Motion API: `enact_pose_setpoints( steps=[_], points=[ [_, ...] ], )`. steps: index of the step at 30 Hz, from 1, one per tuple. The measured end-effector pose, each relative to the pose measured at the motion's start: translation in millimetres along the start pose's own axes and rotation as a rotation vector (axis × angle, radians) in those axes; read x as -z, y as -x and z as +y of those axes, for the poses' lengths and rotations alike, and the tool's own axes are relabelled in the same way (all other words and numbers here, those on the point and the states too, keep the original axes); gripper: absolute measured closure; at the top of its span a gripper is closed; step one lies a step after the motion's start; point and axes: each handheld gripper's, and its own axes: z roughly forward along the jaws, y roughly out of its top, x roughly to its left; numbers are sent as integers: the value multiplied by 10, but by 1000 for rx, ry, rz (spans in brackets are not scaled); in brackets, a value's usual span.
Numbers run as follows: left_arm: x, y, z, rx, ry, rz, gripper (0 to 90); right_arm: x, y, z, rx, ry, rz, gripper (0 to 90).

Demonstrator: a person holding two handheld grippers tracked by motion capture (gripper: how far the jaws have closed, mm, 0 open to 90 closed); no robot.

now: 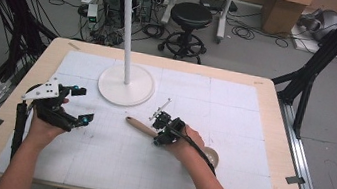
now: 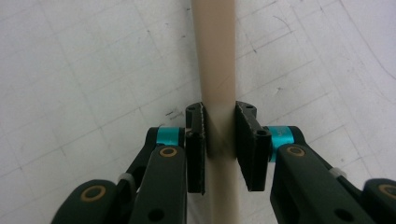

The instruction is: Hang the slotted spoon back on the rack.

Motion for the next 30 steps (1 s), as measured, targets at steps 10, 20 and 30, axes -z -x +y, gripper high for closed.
enact_pose_setpoints(
  steps=[10,20,30],
  points=[
    [18,-13,1,3,4,4,17,148,119,-44,-7,132,50,761],
    [40,-12,15,3,21,2,17,738,380,-202,-76,397,85,761],
    [54,-12,21,5,30,3,17,1103,484,-265,-84,542,90,761]
  ],
)
